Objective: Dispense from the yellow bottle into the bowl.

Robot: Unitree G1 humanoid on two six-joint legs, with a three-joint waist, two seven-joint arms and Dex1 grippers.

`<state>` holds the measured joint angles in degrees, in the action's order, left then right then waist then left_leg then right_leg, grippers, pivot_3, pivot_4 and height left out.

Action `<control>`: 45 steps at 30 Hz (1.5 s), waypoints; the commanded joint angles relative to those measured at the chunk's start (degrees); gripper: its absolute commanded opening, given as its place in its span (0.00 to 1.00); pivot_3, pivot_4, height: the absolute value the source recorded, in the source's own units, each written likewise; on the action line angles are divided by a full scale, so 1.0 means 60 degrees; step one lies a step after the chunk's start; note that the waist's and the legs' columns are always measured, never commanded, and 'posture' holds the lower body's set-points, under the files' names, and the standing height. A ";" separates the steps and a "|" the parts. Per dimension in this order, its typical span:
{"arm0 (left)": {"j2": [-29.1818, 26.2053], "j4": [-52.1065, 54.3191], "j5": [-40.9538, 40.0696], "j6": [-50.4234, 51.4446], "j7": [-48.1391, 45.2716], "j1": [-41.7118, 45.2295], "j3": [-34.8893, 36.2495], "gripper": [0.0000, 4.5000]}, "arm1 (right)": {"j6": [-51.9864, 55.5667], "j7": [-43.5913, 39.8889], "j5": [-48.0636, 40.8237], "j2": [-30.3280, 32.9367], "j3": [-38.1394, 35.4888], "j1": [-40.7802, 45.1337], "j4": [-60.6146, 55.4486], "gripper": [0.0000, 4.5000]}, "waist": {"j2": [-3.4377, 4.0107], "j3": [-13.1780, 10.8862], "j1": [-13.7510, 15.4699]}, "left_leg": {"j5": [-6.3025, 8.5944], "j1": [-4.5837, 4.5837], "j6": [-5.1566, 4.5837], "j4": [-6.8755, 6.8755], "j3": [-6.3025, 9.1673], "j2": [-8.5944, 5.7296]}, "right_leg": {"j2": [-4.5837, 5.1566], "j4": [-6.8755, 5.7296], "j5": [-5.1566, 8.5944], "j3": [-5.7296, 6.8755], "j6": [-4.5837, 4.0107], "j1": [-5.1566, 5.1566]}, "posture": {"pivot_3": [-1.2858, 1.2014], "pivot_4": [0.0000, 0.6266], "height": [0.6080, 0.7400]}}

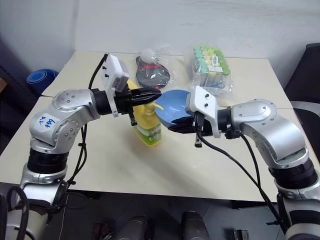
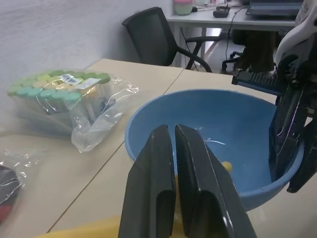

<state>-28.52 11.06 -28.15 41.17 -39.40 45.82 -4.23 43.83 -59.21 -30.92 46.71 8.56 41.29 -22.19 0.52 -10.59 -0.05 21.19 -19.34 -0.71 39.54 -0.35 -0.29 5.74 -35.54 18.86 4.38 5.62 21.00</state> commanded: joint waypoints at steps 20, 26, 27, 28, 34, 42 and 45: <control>-0.2223 -0.0480 -0.0587 -0.3703 -0.3139 -0.5202 0.4230 0.05 | -0.9944 -0.0296 0.4186 -0.0739 -0.0470 -0.1395 1.0610 0.00 | -0.0017 -0.0036 -0.0239 | -0.0016 -0.0287 -0.0016 0.0075 -0.0006 -0.0005 | 0.0000 -0.0084 -0.0004 0.0028 0.0000 0.0271 | 0.52 0.24 1.00; -0.1969 -0.0913 -0.0049 -0.4796 -0.2968 -0.6837 0.4314 0.32 | -1.1036 -0.1107 0.3290 -0.1150 -0.1441 -0.1329 1.2069 0.29 | -0.0018 -0.0036 -0.0207 | -0.0016 -0.0285 -0.0016 0.0080 0.0018 -0.0003 | 0.0011 -0.0080 -0.0006 0.0043 -0.0002 0.0246 | 0.52 0.24 1.00; -0.1964 -0.0976 0.0021 -0.4976 -0.3029 -0.7049 0.4320 0.39 | -1.1196 -0.1242 0.3076 -0.1169 -0.1662 -0.1401 1.2061 0.37 | -0.0016 -0.0037 -0.0207 | -0.0016 -0.0287 -0.0016 0.0079 0.0018 -0.0003 | 0.0013 -0.0078 -0.0006 0.0043 -0.0002 0.0247 | 0.52 0.24 1.00; -0.1964 -0.1018 0.0068 -0.5123 -0.3068 -0.7198 0.4325 0.45 | -1.1321 -0.1339 0.2947 -0.1185 -0.1824 -0.1453 1.2053 0.43 | -0.0011 -0.0039 -0.0215 | -0.0016 -0.0287 -0.0017 0.0079 0.0016 -0.0004 | 0.0015 -0.0079 -0.0006 0.0043 -0.0002 0.0247 | 0.52 0.24 1.00; -0.1952 -0.1278 0.0413 -0.6338 -0.3261 -0.8506 0.4592 0.87 | -1.0150 -0.2775 0.0511 -0.0837 -0.3169 -0.3635 0.7997 0.91 | 0.0004 -0.0045 -0.0215 | -0.0014 -0.0283 -0.0016 0.0060 0.0016 0.0001 | 0.0014 -0.0073 -0.0006 0.0041 -0.0002 0.0250 | 0.52 0.24 1.00; -0.1876 -0.1095 0.0986 -0.7443 -0.3206 -0.9720 0.4365 0.99 | -0.9587 -0.3031 0.0152 -0.0573 -0.3435 -0.6977 0.4233 1.00 | 0.0006 -0.0045 -0.0007 | -0.0003 -0.0231 -0.0024 0.0063 -0.0006 -0.0003 | 0.0024 -0.0057 -0.0006 0.0013 -0.0003 0.0222 | 0.52 0.24 1.00; -0.1789 -0.1100 0.1139 -0.7726 -0.3129 -0.9737 0.4223 0.99 | -0.9981 -0.3101 0.0421 -0.0633 -0.3361 -0.7255 0.4322 1.00 | 0.0010 -0.0047 -0.0005 | 0.0014 -0.0143 -0.0033 0.0033 -0.0015 -0.0003 | 0.0028 -0.0020 -0.0005 0.0005 -0.0004 0.0139 | 0.52 0.24 1.00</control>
<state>-39.16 3.46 -21.78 -3.34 -58.54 -12.31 21.19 -14.02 -77.40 -28.61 42.66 -10.43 -2.08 4.91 0.58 -10.87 -0.08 21.29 -20.10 -0.91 39.71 -0.44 -0.31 5.90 -35.61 18.83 4.42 5.60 21.71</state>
